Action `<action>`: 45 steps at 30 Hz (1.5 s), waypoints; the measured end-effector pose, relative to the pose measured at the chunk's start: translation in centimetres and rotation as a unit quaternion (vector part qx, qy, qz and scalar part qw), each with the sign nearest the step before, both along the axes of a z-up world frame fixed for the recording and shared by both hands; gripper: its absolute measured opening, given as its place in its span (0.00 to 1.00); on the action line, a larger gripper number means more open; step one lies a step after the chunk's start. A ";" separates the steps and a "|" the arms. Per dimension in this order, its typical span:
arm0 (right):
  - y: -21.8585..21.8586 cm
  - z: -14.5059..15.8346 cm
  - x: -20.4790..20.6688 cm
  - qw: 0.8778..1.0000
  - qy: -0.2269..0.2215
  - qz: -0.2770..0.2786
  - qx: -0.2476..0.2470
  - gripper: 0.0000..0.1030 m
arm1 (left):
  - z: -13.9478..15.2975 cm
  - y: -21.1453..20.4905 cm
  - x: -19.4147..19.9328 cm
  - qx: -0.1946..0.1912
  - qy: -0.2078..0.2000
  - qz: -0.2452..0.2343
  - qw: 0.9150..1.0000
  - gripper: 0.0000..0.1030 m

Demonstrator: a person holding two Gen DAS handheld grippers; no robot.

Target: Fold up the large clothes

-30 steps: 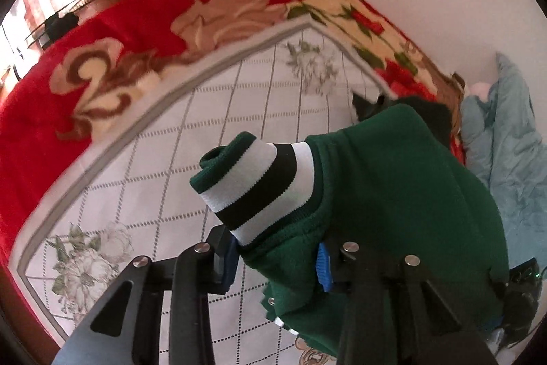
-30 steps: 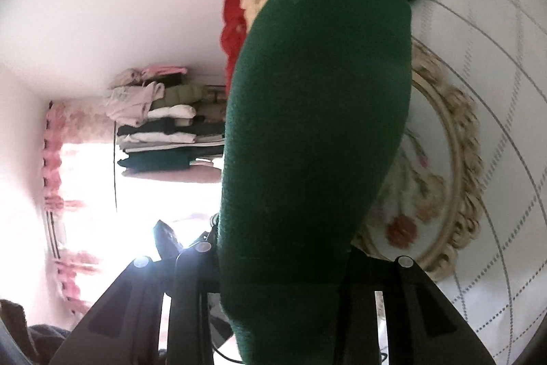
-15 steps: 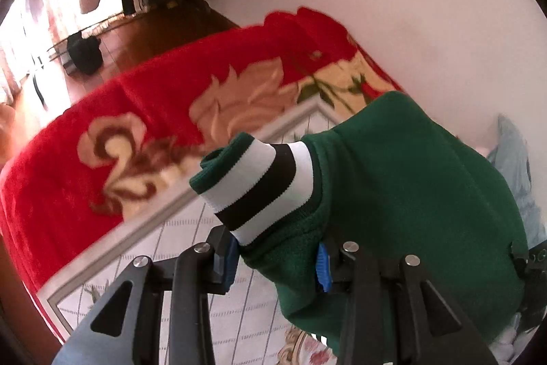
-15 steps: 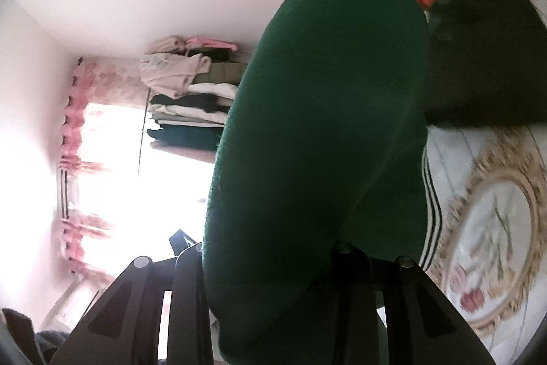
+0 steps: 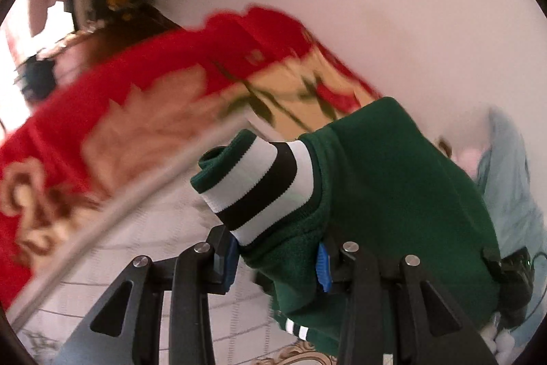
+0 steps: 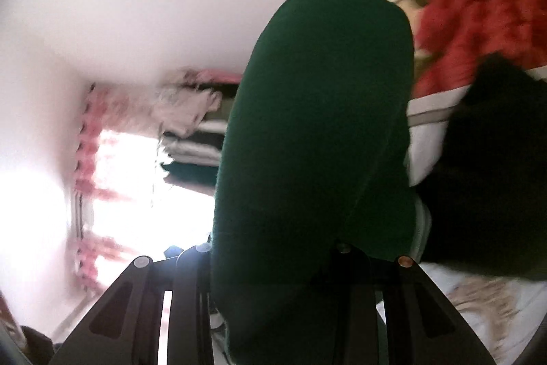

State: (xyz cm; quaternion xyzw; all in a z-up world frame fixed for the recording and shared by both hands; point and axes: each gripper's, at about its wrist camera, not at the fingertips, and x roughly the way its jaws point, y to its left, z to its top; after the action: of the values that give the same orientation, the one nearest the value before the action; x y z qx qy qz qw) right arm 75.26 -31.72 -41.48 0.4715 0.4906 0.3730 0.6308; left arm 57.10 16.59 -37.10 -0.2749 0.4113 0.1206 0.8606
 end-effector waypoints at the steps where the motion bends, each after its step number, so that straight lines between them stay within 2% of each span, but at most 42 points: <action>1: -1.7 -1.5 0.2 1.000 0.010 -0.009 -0.010 0.33 | -2.1 -1.7 0.8 -0.005 0.014 -0.017 1.000 0.32; 3: -5.2 -5.1 0.0 0.998 0.036 -0.029 -0.035 0.33 | -5.6 -4.6 1.6 -0.009 0.045 -0.044 0.998 0.32; 5: -8.5 -9.3 -0.9 0.995 0.066 -0.048 -0.048 0.33 | -7.8 -6.5 1.4 -0.006 0.063 -0.057 0.996 0.32; 8: -10.5 -11.8 -2.1 0.995 0.074 -0.064 -0.034 0.34 | -10.0 -7.7 -0.2 0.010 0.069 -0.064 0.995 0.33; 12: -10.7 -13.0 -2.3 0.994 0.069 -0.067 -0.044 0.39 | -11.0 -7.9 -1.2 0.019 0.083 -0.069 0.994 0.37; 14: -10.3 -13.3 -2.2 0.993 0.073 -0.056 -0.075 0.50 | -10.6 -8.3 -1.0 0.031 0.093 -0.075 0.992 0.41; 16: -9.8 -12.8 -2.3 0.989 0.085 -0.044 -0.113 0.57 | -10.1 -8.4 -0.9 0.046 0.101 -0.079 0.991 0.44; 17: -9.3 -11.8 -2.3 0.985 0.081 -0.034 -0.150 0.60 | -9.7 -8.3 -0.8 0.058 0.104 -0.081 0.990 0.46; 18: -8.7 -11.0 -2.3 0.980 0.079 -0.026 -0.181 0.64 | -9.3 -8.4 -0.7 0.076 0.108 -0.084 0.988 0.53; 19: -7.9 -9.6 -2.3 0.970 0.075 -0.019 -0.230 0.73 | -8.9 -8.7 -0.8 0.094 0.114 -0.088 0.985 0.58; 21: -6.2 -7.4 -3.1 0.945 0.058 -0.013 -0.323 0.79 | -8.0 -9.3 -0.8 0.130 0.124 -0.104 0.978 0.86; 23: -4.7 -5.8 -4.1 0.916 0.053 -0.010 -0.398 0.82 | -6.9 -9.7 -1.0 0.154 0.122 -0.113 0.974 0.96; 25: -2.8 -3.6 -5.6 0.882 0.050 -0.017 -0.469 0.84 | -5.2 -10.4 -1.4 0.182 0.115 -0.122 0.969 0.98; 28: -0.3 -0.8 -8.7 0.827 0.033 -0.031 -0.561 0.87 | -3.0 -11.3 -2.1 0.201 0.109 -0.135 0.964 1.00; 30: 1.2 1.4 -11.2 0.800 0.021 -0.039 -0.599 0.88 | -1.5 -12.0 -2.6 0.210 0.103 -0.145 0.961 1.00; 32: 2.0 4.0 -13.2 0.784 0.019 -0.055 -0.617 0.88 | 0.6 -12.9 -3.5 0.216 0.094 -0.158 0.959 1.00; 38: 3.0 13.6 -18.1 0.757 -0.011 -0.100 -0.646 0.88 | 6.9 -14.3 -6.6 0.206 0.061 -0.187 0.959 1.00; 45: 3.9 25.8 -24.7 0.743 -0.047 -0.138 -0.654 0.88 | 15.7 -14.7 -12.6 0.182 0.051 -0.211 0.959 1.00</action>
State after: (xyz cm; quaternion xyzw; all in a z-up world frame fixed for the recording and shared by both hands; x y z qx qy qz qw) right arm 50.55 -27.82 -15.69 -0.0120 0.5138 -0.1082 0.8510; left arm 44.52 1.90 -21.42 -0.0142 0.4741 0.0227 0.8800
